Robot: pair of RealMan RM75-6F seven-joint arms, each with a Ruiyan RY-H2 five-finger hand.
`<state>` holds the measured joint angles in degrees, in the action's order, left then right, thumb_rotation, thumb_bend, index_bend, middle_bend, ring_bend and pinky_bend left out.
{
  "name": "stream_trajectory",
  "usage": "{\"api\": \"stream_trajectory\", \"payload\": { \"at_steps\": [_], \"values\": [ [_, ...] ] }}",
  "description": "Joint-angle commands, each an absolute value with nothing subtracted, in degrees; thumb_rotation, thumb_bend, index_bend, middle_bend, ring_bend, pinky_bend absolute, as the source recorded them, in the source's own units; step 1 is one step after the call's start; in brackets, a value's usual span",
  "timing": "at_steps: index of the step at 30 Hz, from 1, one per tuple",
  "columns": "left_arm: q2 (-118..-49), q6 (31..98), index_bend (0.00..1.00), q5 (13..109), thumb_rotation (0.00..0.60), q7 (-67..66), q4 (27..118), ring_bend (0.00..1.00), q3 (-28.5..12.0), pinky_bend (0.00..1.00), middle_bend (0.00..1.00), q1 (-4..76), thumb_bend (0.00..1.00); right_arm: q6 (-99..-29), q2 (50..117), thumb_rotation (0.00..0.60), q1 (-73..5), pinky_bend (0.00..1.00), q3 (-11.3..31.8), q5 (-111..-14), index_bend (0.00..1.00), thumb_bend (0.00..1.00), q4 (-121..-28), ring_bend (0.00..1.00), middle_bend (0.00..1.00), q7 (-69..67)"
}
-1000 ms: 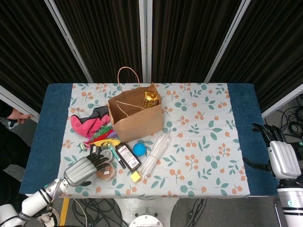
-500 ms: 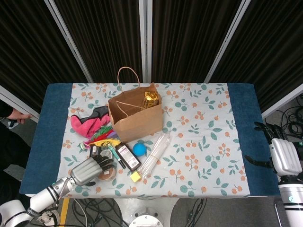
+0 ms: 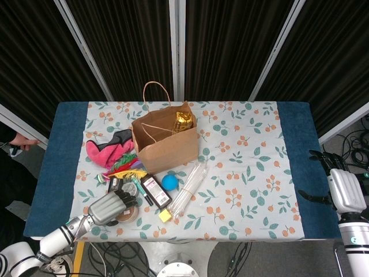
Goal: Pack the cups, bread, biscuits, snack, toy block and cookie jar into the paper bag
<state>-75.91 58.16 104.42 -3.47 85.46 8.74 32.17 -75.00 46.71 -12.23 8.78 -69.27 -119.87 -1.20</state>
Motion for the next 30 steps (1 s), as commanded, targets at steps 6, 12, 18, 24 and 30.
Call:
{"api": "stream_trajectory", "payload": {
  "at_steps": [6,12,18,24,30],
  "values": [
    [-75.2,61.1,0.48,104.9,0.600,-2.6,86.1,0.44,8.4,0.45,0.51,32.4,0.26,-75.2,46.5,0.600,-12.1,0.07,9.1,-69.2,0.16,0.00,-120.2,0.09,0.24,-1.4],
    [-69.1,63.7,0.49,103.4,0.600,-7.4,92.4,0.47,7.1,0.48,0.52,31.6,0.26,-75.7,45.6,0.600,-11.7,0.07,9.3,-70.1,0.16,0.00,-121.5,0.09,0.24,-1.9],
    [-58.7,67.6,0.49,100.4,0.600,-12.5,99.1,0.47,4.4,0.48,0.53,30.3,0.26,-77.9,44.2,0.600,-10.6,0.07,10.0,-71.7,0.16,0.00,-122.9,0.09,0.24,-4.2],
    [-52.6,71.6,0.50,95.2,0.600,-14.7,99.3,0.49,0.2,0.49,0.55,28.9,0.26,-79.0,43.9,0.600,-8.9,0.07,8.6,-72.7,0.23,0.01,-121.2,0.10,0.25,-3.8],
    [-53.6,75.5,0.50,89.9,0.600,-15.9,96.1,0.49,-5.8,0.47,0.55,29.0,0.26,-78.1,51.0,0.600,-8.1,0.06,5.1,-75.7,0.31,0.04,-109.8,0.10,0.26,-0.8]
  ]
}}
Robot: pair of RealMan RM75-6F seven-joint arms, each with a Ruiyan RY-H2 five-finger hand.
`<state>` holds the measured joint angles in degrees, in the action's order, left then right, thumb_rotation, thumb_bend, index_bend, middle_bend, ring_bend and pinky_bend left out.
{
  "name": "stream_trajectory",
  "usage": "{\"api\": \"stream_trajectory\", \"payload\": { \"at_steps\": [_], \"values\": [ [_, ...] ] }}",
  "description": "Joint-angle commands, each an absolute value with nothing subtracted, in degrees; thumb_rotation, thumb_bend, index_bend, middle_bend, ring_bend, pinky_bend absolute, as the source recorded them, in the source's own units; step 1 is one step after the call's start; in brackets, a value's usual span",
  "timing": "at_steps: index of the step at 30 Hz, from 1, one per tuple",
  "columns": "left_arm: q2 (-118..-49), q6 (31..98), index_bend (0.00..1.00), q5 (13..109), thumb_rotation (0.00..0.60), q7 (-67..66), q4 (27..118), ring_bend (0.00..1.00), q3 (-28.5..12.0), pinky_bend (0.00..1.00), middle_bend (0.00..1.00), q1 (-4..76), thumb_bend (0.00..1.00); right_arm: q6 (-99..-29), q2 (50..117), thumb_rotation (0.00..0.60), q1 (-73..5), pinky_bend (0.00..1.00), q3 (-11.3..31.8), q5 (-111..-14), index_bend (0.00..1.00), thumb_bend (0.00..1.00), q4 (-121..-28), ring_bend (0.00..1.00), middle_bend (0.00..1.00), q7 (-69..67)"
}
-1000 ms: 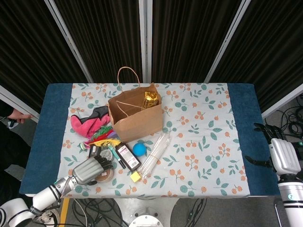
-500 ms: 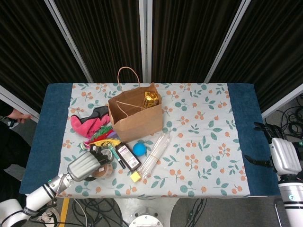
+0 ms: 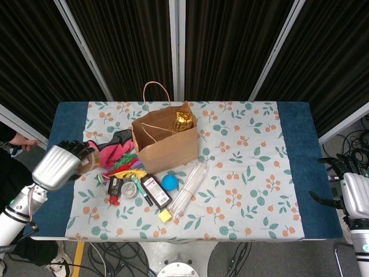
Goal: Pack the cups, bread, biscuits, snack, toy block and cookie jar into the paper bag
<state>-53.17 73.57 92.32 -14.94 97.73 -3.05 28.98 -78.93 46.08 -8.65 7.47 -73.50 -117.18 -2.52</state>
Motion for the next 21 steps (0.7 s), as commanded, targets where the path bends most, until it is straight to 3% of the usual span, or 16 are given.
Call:
{"api": "stream_trajectory", "payload": {
  "at_steps": [1,9,21],
  "values": [
    [-54.0,75.8,0.50,89.2,0.600,-16.2,95.7,0.49,-6.6,0.47,0.55,29.2,0.26,-77.7,52.5,0.600,-8.2,0.07,4.6,-76.2,0.31,0.04,-107.5,0.10,0.26,-0.6],
    [-56.1,77.6,0.50,87.5,0.600,-17.4,92.6,0.49,-11.9,0.47,0.55,31.9,0.26,-81.6,68.0,0.600,-6.8,0.05,2.0,-82.8,0.32,0.04,-85.6,0.10,0.25,-1.6],
    [-69.8,77.5,0.50,86.2,0.600,-8.9,88.5,0.49,-20.7,0.47,0.54,42.9,0.26,-82.2,70.4,0.600,-5.4,0.05,2.3,-82.5,0.32,0.06,-82.6,0.10,0.24,-3.8]
  ]
}}
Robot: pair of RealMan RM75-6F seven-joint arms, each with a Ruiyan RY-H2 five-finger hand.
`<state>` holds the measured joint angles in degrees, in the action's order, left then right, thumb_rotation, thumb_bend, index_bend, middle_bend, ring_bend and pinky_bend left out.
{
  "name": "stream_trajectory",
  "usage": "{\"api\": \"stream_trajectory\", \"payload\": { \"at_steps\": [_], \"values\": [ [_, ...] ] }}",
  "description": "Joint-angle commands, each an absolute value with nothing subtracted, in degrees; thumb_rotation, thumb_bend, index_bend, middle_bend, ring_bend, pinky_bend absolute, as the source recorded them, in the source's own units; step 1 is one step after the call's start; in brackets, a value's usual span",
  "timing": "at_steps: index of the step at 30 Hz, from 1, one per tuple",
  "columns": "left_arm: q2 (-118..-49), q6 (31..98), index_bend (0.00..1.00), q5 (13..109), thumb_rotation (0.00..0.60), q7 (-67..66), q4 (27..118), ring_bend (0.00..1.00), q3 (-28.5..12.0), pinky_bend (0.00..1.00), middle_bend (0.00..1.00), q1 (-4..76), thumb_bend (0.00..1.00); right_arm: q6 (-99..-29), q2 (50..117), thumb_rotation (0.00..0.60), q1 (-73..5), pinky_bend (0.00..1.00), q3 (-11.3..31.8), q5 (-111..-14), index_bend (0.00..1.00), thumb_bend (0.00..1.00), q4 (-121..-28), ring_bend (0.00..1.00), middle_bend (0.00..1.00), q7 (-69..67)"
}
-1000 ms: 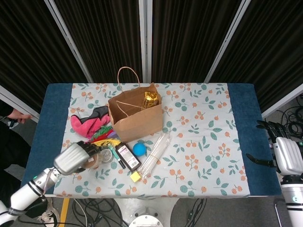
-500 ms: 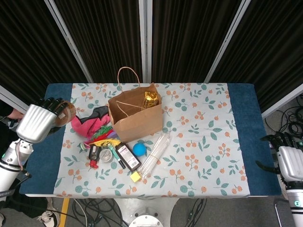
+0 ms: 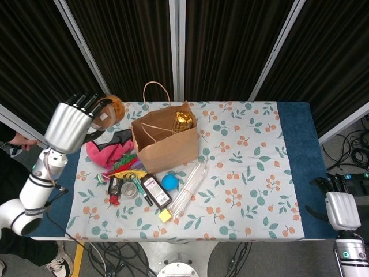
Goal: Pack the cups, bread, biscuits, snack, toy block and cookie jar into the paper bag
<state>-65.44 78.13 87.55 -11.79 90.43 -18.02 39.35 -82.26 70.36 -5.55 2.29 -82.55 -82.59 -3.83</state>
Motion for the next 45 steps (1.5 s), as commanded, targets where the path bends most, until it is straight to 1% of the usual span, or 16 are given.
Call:
{"api": "stream_trajectory", "payload": {
  "at_steps": [1,6,10,13,18,21,23,26,30,35,45],
  "values": [
    [-71.0,77.4,0.50,86.0,0.600,-8.4,88.2,0.49,-21.4,0.47,0.54,43.8,0.26,-82.2,70.4,0.600,-5.4,0.05,2.4,-82.3,0.32,0.06,-82.7,0.10,0.24,-3.8],
    [-77.5,77.0,0.50,85.3,0.600,-6.5,84.9,0.49,-23.3,0.47,0.55,48.4,0.26,-81.6,70.5,0.600,-5.1,0.05,2.5,-81.7,0.32,0.07,-82.5,0.10,0.24,-4.2],
    [-82.0,75.8,0.50,83.7,0.600,-3.6,81.4,0.49,-23.7,0.47,0.55,50.8,0.26,-81.2,70.8,0.600,-4.9,0.05,2.6,-81.4,0.32,0.07,-82.0,0.10,0.24,-4.9],
    [-85.1,74.9,0.50,82.8,0.600,-1.8,78.9,0.49,-23.2,0.47,0.55,52.0,0.26,-80.9,71.0,0.600,-4.8,0.05,2.7,-81.1,0.32,0.07,-81.7,0.10,0.24,-5.5],
    [-89.4,72.9,0.50,83.7,0.600,0.6,73.0,0.49,-20.9,0.47,0.55,54.0,0.26,-80.5,71.0,0.600,-4.6,0.05,3.0,-80.7,0.32,0.07,-81.3,0.10,0.24,-6.4],
    [-91.1,73.3,0.50,84.1,0.600,1.9,71.2,0.48,-20.3,0.46,0.54,54.3,0.26,-79.9,70.9,0.600,-4.6,0.04,3.3,-80.1,0.32,0.07,-80.7,0.10,0.24,-7.1],
    [-91.4,73.6,0.46,85.2,0.600,2.5,69.8,0.46,-19.6,0.45,0.52,54.6,0.25,-79.0,70.7,0.600,-4.9,0.04,3.5,-79.8,0.32,0.06,-80.4,0.10,0.24,-8.0],
    [-91.6,73.6,0.35,85.3,0.600,4.0,68.5,0.42,-19.4,0.42,0.46,54.8,0.18,-78.5,70.5,0.600,-5.2,0.04,3.8,-79.6,0.32,0.06,-80.1,0.10,0.24,-8.2],
    [-91.8,73.1,0.28,84.2,0.600,4.9,67.4,0.38,-19.5,0.40,0.39,54.6,0.12,-78.4,70.4,0.600,-5.4,0.04,4.1,-79.7,0.32,0.07,-80.4,0.09,0.24,-8.3],
    [-91.0,73.2,0.27,84.1,0.600,5.0,67.5,0.35,-19.2,0.38,0.35,54.3,0.11,-77.9,70.3,0.600,-5.6,0.04,4.4,-79.4,0.33,0.07,-80.7,0.09,0.24,-8.3],
    [-88.6,75.7,0.27,85.1,0.600,5.6,70.9,0.35,-19.7,0.38,0.35,53.5,0.11,-77.6,70.1,0.600,-5.7,0.04,4.7,-79.5,0.33,0.08,-81.4,0.09,0.24,-8.4]
  ]
}}
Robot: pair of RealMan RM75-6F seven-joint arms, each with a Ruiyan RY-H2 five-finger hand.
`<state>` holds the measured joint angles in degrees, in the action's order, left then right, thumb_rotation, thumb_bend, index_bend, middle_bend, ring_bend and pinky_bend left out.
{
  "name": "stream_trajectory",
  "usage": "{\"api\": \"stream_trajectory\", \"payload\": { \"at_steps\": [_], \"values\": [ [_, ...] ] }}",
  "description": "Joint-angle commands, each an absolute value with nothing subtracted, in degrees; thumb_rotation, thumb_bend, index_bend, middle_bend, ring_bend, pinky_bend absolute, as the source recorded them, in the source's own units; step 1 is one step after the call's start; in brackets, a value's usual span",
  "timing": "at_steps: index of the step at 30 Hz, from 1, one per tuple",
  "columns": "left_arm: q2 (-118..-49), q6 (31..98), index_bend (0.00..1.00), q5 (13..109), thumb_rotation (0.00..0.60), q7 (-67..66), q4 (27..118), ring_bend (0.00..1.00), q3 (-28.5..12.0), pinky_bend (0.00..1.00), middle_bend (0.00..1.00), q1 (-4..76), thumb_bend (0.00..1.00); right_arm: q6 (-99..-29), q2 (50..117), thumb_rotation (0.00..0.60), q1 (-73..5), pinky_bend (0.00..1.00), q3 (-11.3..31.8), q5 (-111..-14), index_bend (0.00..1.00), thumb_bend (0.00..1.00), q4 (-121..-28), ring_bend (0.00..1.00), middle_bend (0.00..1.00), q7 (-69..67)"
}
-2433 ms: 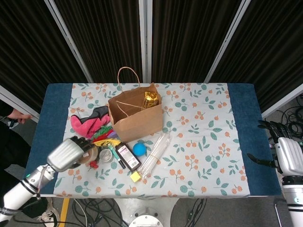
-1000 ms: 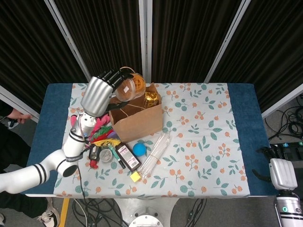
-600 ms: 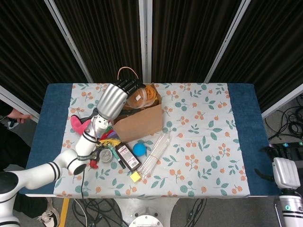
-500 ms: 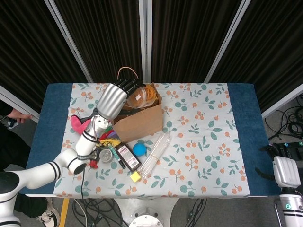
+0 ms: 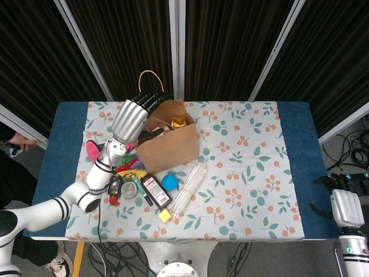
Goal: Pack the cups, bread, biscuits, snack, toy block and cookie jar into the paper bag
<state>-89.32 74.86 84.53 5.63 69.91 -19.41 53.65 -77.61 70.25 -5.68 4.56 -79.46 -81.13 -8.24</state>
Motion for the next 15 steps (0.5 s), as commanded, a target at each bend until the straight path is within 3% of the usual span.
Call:
{"api": "stream_trajectory", "payload": {
  "at_steps": [1,9,12,15],
  "values": [
    [-88.2,76.2,0.27,85.2,0.600,5.4,71.5,0.35,-19.9,0.38,0.35,53.4,0.11,-77.7,69.9,0.600,-5.7,0.04,4.8,-79.5,0.33,0.08,-81.6,0.09,0.24,-8.5],
    [-79.1,80.2,0.28,84.9,0.600,-4.2,80.6,0.35,-21.2,0.38,0.35,49.2,0.11,-79.0,68.2,0.600,-6.0,0.03,5.8,-80.0,0.33,0.08,-84.1,0.09,0.24,-8.2],
    [-73.6,81.4,0.32,82.7,0.600,-9.9,84.2,0.32,-19.0,0.39,0.34,43.6,0.11,-80.7,67.8,0.600,-5.7,0.02,6.3,-80.8,0.33,0.08,-84.6,0.09,0.24,-9.0],
    [-69.2,82.0,0.32,79.6,0.600,-12.0,84.7,0.28,-15.6,0.32,0.32,37.4,0.11,-83.8,67.7,0.600,-5.2,0.00,6.8,-82.5,0.32,0.08,-84.1,0.05,0.21,-9.5]
  ]
}}
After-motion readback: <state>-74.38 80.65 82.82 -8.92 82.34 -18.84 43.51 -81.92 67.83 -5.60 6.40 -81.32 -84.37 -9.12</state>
